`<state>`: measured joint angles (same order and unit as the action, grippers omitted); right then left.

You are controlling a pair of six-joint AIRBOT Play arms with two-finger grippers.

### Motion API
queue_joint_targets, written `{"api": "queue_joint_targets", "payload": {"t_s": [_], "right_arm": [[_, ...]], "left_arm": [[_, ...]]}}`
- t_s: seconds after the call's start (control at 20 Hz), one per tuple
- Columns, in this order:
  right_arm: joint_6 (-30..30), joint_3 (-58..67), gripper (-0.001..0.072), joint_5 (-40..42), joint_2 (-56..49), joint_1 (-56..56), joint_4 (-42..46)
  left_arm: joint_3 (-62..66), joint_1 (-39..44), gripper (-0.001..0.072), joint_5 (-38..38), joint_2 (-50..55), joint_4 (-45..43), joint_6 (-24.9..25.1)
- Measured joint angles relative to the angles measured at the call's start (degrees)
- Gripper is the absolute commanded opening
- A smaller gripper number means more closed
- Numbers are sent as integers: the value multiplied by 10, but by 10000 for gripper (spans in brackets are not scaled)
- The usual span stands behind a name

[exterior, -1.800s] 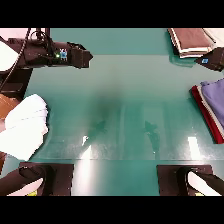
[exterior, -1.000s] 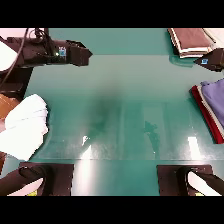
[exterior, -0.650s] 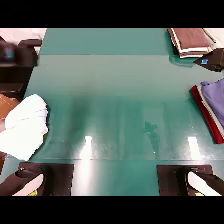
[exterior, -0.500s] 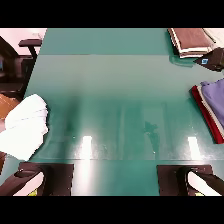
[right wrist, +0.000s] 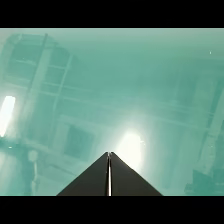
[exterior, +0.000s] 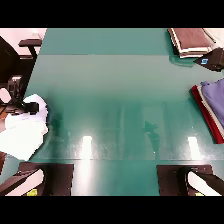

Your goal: Fold the shirts.

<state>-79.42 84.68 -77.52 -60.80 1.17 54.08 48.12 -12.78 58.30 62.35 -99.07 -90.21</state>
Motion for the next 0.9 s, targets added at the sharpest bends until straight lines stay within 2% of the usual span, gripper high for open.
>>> {"api": "queue_joint_targets", "payload": {"t_s": [0.05, 0.1, 0.3, 0.4, 0.55, 0.75, 0.9], "right_arm": [[0, 0, 16, 0, 0, 0, 0], [0, 0, 15, 1, -1, 0, -1], [0, 0, 15, 7, -1, 0, -2], [0, 15, 15, 12, 0, 0, -4], [0, 61, 15, 16, -1, 0, -5], [0, 148, 15, 16, -18, 0, -6], [0, 210, 16, 0, -39, 0, -6]], "left_arm": [[-6, -2, 112, -5, 4, 0, -2], [-9, -3, 24, -7, 7, -1, -2], [23, -5, 21, 16, -8, -1, -4], [84, -5, 21, 29, -41, 11, 2], [222, 6, 20, 60, -96, 79, 39], [403, 106, 19, 109, -124, 136, 68], [467, 217, 20, 121, -116, 143, 76]]}}
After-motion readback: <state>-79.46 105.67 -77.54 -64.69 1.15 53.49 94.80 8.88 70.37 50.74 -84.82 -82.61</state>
